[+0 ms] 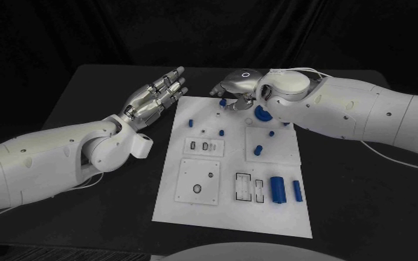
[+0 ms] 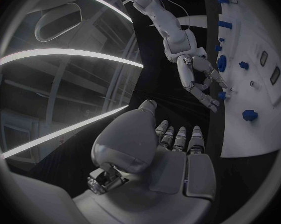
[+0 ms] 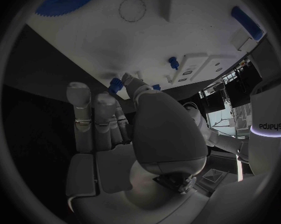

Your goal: Assemble the parts on the task board

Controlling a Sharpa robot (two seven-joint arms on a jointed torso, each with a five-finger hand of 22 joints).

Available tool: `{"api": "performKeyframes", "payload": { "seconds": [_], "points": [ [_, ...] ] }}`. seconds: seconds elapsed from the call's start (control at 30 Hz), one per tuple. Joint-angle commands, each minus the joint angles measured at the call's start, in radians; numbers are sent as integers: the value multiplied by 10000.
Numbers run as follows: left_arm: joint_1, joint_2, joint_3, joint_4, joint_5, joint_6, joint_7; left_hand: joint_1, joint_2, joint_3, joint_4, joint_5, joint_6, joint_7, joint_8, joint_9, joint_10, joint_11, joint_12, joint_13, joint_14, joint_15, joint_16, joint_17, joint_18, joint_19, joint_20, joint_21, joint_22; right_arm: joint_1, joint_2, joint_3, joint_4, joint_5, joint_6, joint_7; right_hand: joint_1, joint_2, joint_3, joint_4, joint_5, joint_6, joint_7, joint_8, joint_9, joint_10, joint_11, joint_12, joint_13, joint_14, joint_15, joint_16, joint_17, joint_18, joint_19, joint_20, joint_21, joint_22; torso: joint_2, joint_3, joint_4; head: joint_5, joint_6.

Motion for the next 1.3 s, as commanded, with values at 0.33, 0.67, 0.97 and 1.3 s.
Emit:
{"api": "performKeyframes", "payload": {
  "seconds": [0.33, 0.67, 0.97, 1.3],
  "points": [
    [22, 68, 8, -62, -1, 163, 1491, 7, 165, 152, -19, 14, 66, 35, 58, 14, 4, 82, -66, -14, 14, 100, -36, -15, 100, 6, 58, -34, -14, -30, -34, 4, 41, -4, -253, 99, 180, 281, -214, -116, -8, 129, 23, 55, 47, 299, -53, 284, 54, -109, -25, -118, -101, 101, -73, -23, -127, -4, -5, -5, 4, -23, -13],
    [22, 71, 8, -78, -1, 173, 1464, 22, 175, 206, -43, 11, 66, 42, 58, 15, 4, 91, -66, -14, 14, 113, -36, -15, 95, 6, 65, -34, -14, -43, -82, 3, 52, -4, -219, -13, 622, 431, -135, -478, 716, 254, 100, 57, 51, 421, 61, 333, 15, -193, 25, -240, -245, 114, -134, 1, -276, -28, -10, -1, -5, -45, 4],
    [21, 86, 7, -92, -1, 184, 1439, 35, 180, 249, -63, 6, 63, 50, 57, 14, 4, 98, -66, -14, 14, 120, -36, -15, 91, 6, 71, -34, -14, -52, -79, 3, -23, -4, -59, -155, 696, 449, -95, -578, 862, 765, 93, 145, 109, 410, 84, 320, 15, -231, 40, -288, -308, 127, -176, 14, -329, -49, -9, 4, -8, -61, 26],
    [21, 105, 7, -109, -1, 201, 1424, 39, 178, 267, -73, 4, 64, 52, 57, 15, 4, 101, -66, -14, 14, 123, -36, -15, 90, 6, 73, -34, -14, -76, -49, 3, -74, -4, 128, -242, 750, 453, -63, -649, 937, 947, 96, 177, 127, 396, 93, 308, 14, -263, 46, -321, -349, 138, -215, 20, -373, -72, -9, 5, -3, -67, 41]
  ]
}}
